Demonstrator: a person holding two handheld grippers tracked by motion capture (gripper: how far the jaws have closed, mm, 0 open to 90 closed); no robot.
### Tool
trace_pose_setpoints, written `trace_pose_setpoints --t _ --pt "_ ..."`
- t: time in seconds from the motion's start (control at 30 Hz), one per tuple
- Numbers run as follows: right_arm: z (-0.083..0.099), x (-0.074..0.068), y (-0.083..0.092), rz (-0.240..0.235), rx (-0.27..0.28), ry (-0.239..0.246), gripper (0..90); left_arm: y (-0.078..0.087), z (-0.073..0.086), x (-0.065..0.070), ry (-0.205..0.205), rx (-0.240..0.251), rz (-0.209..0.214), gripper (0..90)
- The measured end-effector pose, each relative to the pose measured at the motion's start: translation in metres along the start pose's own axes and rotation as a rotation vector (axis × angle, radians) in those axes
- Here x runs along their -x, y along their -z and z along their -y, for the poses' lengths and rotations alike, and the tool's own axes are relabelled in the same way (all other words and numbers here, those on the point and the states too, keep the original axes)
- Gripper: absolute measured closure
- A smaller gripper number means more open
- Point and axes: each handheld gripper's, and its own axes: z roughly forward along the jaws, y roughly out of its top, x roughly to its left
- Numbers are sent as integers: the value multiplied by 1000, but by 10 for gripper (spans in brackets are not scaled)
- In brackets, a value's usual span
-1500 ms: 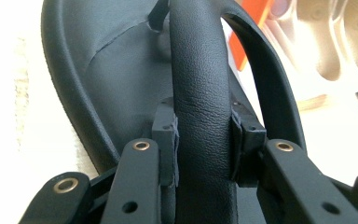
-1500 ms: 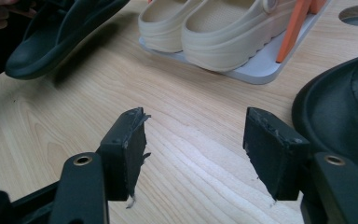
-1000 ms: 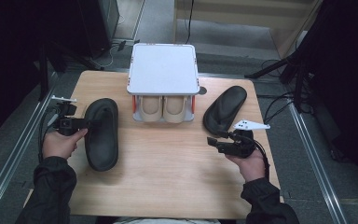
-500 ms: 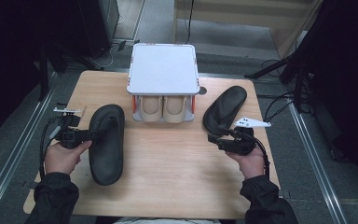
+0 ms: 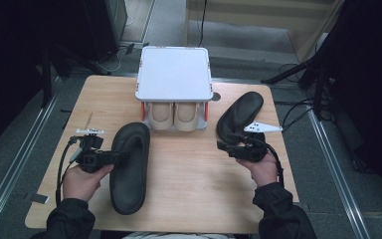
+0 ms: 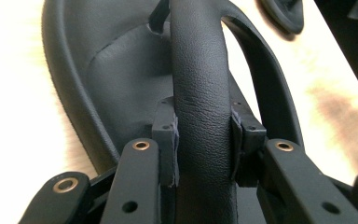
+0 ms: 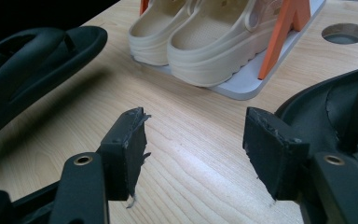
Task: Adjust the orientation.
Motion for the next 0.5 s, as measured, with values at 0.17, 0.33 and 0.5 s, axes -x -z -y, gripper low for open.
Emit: trace_pose_setpoints --t 0.17,0.33,0.5 --pt "-1 0 -1 5 -1 0 400 -9 4 9 -17 -6 1 688" --pt "-1 0 -1 6 -2 1 400 -21 6 14 -31 -20 9 688" --pt "-1 0 -1 6 -1 0 400 -31 9 22 -53 -31 20 688"
